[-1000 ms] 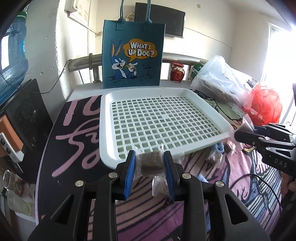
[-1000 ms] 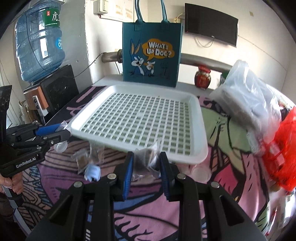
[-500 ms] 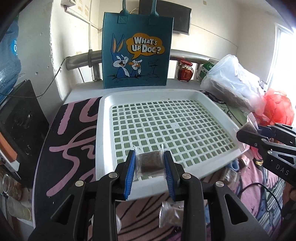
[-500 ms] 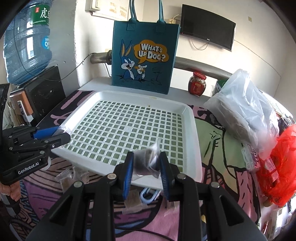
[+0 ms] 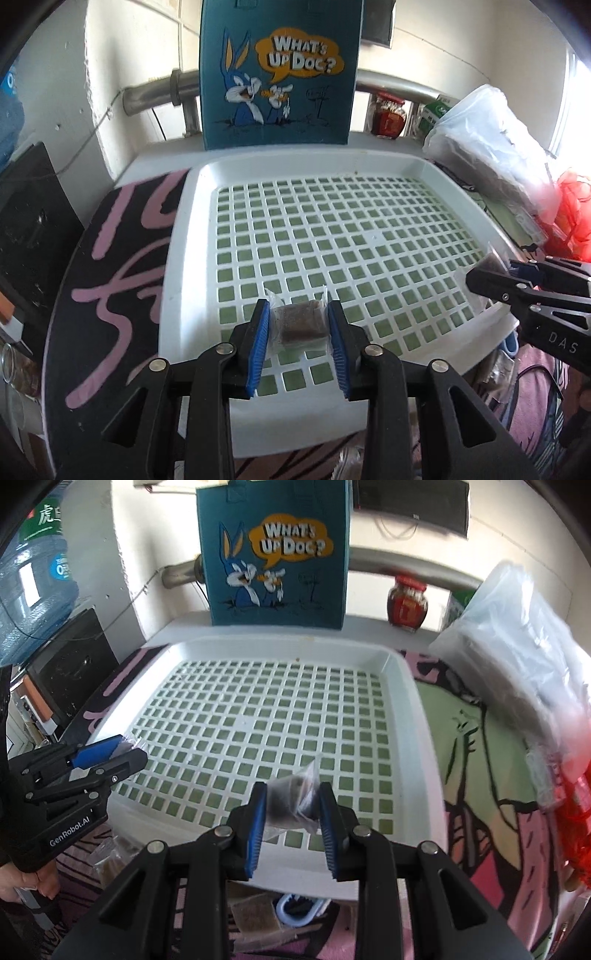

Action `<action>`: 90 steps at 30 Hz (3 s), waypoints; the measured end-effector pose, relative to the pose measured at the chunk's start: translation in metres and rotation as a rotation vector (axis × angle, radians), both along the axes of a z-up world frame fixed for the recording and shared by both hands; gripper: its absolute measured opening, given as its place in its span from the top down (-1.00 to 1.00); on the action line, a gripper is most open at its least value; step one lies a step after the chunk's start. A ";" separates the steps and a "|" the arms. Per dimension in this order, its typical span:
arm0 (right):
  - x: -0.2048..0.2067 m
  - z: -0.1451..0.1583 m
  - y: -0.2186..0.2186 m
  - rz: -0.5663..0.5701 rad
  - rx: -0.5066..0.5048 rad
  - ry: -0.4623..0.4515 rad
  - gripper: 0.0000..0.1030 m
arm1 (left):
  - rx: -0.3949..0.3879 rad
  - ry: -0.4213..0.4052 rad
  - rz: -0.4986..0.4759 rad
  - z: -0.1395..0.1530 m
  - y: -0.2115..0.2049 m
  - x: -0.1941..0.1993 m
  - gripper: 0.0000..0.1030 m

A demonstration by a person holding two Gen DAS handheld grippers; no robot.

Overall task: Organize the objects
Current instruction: 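Open the left tool over the tray while the right tool releases its bag, then grasp a clear round container with the left tool while the right tool grasps another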

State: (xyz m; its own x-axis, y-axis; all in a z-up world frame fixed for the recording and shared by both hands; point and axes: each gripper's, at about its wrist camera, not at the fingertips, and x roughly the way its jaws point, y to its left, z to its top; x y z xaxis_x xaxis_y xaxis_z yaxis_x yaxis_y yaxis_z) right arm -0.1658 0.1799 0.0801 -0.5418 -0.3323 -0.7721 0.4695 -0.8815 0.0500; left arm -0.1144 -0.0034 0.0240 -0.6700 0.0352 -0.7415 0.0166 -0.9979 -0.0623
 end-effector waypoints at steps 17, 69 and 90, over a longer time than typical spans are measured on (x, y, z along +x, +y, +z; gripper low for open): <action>0.050 0.090 0.065 0.022 -0.371 0.201 -0.30 | 0.112 0.207 0.014 0.081 -0.040 0.069 -0.71; 0.039 -0.031 0.099 -0.082 0.038 -0.001 0.25 | -0.088 -0.055 0.066 -0.016 -0.043 0.097 0.25; 0.114 0.012 0.045 0.115 -0.155 0.193 0.26 | -0.071 0.125 -0.048 0.015 0.026 0.109 0.25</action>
State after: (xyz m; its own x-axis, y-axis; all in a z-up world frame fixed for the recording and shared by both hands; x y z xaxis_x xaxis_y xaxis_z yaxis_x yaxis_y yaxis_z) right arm -0.0514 0.2247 0.0924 -0.6258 -0.5065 -0.5932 0.5803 -0.8105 0.0798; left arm -0.0059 0.0221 0.0394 -0.7559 0.0201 -0.6544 -0.0348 -0.9994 0.0094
